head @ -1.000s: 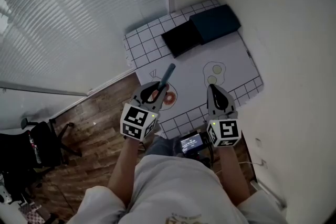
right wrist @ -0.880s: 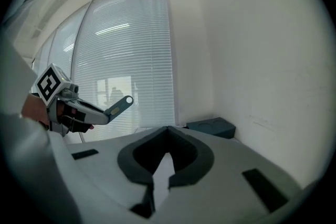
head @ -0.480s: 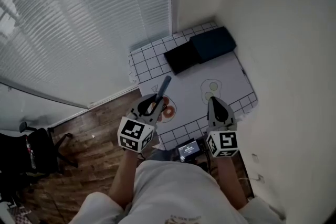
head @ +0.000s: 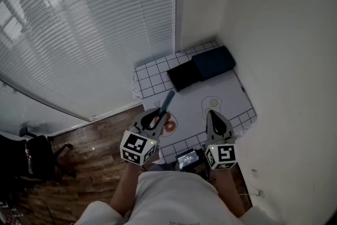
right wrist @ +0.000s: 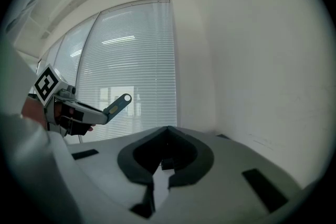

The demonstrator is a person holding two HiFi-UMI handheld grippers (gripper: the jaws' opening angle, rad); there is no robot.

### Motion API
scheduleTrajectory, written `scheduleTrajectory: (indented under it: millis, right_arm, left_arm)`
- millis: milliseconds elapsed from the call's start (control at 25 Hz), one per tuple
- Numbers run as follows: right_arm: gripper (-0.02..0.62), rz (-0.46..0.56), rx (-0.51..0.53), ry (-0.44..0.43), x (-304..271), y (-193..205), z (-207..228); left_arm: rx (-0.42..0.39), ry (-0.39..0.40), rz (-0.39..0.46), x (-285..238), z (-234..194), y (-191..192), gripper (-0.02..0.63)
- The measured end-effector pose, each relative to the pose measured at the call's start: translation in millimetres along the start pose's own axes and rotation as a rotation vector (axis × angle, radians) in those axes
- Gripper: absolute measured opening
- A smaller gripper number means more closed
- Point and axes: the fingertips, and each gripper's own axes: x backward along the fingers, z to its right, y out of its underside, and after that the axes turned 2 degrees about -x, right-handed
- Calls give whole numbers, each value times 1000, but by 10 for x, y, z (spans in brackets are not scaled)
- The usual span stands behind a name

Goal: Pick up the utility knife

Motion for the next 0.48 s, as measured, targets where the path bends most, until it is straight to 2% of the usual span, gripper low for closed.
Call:
scheduleTrajectory:
  millis: [480]
  right_arm:
    - [6, 18, -5, -24, -11, -70, -37]
  left_arm:
    - [9, -20, 18, 77, -20, -8, 74]
